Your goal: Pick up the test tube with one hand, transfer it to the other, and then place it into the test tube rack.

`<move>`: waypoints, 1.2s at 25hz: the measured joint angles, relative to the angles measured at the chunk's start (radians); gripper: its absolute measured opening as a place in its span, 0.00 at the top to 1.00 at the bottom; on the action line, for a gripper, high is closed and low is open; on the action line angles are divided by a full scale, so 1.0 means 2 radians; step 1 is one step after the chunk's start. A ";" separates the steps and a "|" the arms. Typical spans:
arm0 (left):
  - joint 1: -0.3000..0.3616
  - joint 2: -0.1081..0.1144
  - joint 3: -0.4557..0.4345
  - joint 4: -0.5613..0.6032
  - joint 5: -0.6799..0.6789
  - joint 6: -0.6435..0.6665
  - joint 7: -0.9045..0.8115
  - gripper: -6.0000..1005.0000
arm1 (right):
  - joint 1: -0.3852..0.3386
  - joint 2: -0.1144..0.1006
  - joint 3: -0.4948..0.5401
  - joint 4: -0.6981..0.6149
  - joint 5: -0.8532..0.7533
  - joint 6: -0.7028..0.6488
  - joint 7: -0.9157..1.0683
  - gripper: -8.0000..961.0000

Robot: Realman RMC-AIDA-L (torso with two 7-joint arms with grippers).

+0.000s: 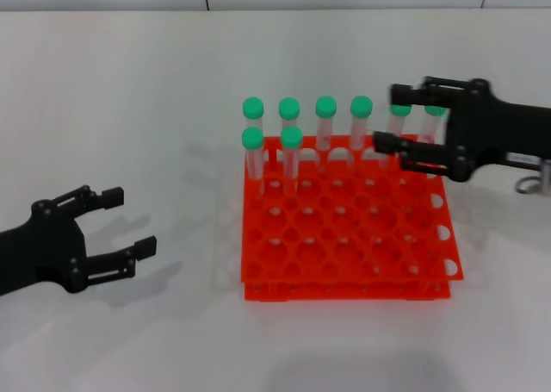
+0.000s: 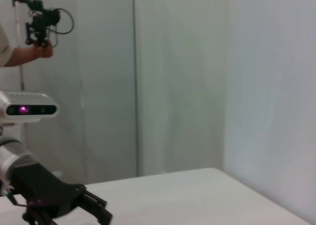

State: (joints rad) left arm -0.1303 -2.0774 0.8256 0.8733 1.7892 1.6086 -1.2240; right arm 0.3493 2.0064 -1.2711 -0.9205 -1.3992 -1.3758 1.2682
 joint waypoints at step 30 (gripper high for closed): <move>-0.089 0.034 -0.002 -0.038 0.055 0.067 -0.048 0.13 | -0.010 -0.018 0.045 0.079 -0.082 -0.048 -0.027 0.09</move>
State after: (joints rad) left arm -0.3089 -2.0090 0.8216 0.7976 1.9002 1.7423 -1.3195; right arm 0.3286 1.9701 -1.1815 -0.7624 -1.5641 -1.4728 1.2145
